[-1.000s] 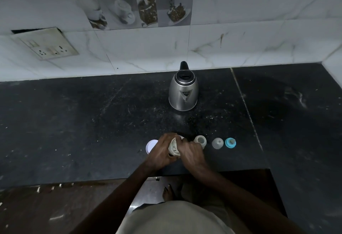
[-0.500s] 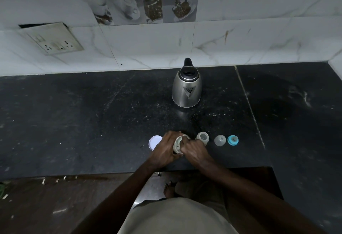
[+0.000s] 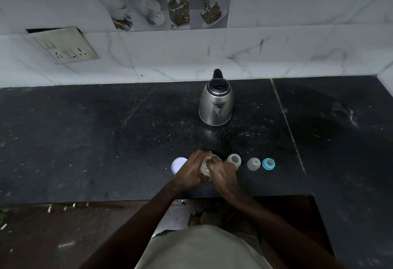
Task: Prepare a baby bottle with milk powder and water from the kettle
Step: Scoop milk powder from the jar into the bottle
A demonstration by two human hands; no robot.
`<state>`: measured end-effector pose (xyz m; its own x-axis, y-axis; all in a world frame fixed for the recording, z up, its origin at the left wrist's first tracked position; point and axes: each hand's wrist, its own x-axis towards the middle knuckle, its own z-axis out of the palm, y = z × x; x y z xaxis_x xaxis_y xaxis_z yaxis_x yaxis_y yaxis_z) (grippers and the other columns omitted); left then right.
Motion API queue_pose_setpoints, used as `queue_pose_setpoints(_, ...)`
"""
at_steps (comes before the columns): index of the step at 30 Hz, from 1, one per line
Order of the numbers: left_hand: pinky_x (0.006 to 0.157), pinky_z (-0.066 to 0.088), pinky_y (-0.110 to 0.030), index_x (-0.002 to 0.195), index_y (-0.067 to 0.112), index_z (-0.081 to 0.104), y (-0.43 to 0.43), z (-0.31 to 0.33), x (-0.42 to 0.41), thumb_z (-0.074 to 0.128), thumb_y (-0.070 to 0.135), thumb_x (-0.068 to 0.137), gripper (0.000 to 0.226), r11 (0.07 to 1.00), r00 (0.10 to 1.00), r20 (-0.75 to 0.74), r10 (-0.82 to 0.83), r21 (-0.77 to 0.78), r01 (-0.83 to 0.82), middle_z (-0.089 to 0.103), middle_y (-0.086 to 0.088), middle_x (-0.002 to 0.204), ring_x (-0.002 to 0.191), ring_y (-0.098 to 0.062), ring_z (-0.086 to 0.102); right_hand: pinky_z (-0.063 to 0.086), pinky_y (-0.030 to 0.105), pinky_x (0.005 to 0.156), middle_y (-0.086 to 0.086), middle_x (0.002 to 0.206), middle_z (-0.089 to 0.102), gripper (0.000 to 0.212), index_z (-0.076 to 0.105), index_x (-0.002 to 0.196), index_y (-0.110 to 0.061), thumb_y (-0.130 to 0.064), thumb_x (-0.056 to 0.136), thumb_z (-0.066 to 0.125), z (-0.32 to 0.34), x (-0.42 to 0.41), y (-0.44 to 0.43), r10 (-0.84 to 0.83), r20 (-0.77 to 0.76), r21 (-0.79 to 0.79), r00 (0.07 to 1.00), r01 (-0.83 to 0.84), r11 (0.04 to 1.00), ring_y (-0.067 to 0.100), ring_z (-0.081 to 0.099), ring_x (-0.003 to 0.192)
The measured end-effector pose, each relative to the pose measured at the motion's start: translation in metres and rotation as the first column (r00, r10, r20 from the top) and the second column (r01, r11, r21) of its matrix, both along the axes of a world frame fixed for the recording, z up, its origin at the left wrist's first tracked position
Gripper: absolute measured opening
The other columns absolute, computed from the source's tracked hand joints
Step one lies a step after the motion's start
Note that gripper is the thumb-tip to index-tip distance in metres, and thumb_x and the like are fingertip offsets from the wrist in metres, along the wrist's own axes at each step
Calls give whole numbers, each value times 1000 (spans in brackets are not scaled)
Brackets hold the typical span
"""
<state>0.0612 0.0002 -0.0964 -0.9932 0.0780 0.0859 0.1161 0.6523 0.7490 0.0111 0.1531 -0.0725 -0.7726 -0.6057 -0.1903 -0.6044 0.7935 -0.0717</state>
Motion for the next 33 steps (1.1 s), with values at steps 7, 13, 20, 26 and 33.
queue_pose_setpoints(7,111,45,-39,144,14,55,3,-7,-1,89,32,81,73,998,999,-26,-46,-49,45,56,-2,144,134,-19,53,29,25,38,3,68,66,19,70,61,-15,-7,55,87,2,-6,21,212,-78,91,974,-205,975,20,58,38)
queue_pose_setpoints(13,110,44,-37,141,33,52,7,-2,-4,90,26,78,74,998,995,-96,-30,-66,24,57,6,140,133,-14,54,29,20,37,3,65,65,26,70,58,-17,-8,45,89,7,-6,18,123,-76,121,989,-113,986,15,55,36)
queue_pose_setpoints(20,108,47,-38,136,32,59,0,-10,-8,94,26,70,75,999,999,-21,-29,-17,29,61,12,135,130,-9,56,23,21,39,0,64,65,33,71,59,-18,-7,38,94,23,-1,22,11,-53,-9,999,-12,1000,18,54,35)
queue_pose_setpoints(26,110,41,-24,143,28,54,4,-11,-3,95,30,71,83,1000,1000,-29,-2,-8,2,55,13,138,131,0,50,34,20,35,1,63,64,33,72,62,-17,-4,41,93,17,2,25,92,-113,56,989,-86,995,16,55,36)
queue_pose_setpoints(33,112,40,-23,145,23,52,14,-4,5,89,33,81,75,999,997,-73,-28,-21,26,50,13,142,134,-7,49,33,20,37,-2,57,64,33,70,55,-19,-13,40,99,6,5,27,-12,-32,90,999,15,996,15,58,38)
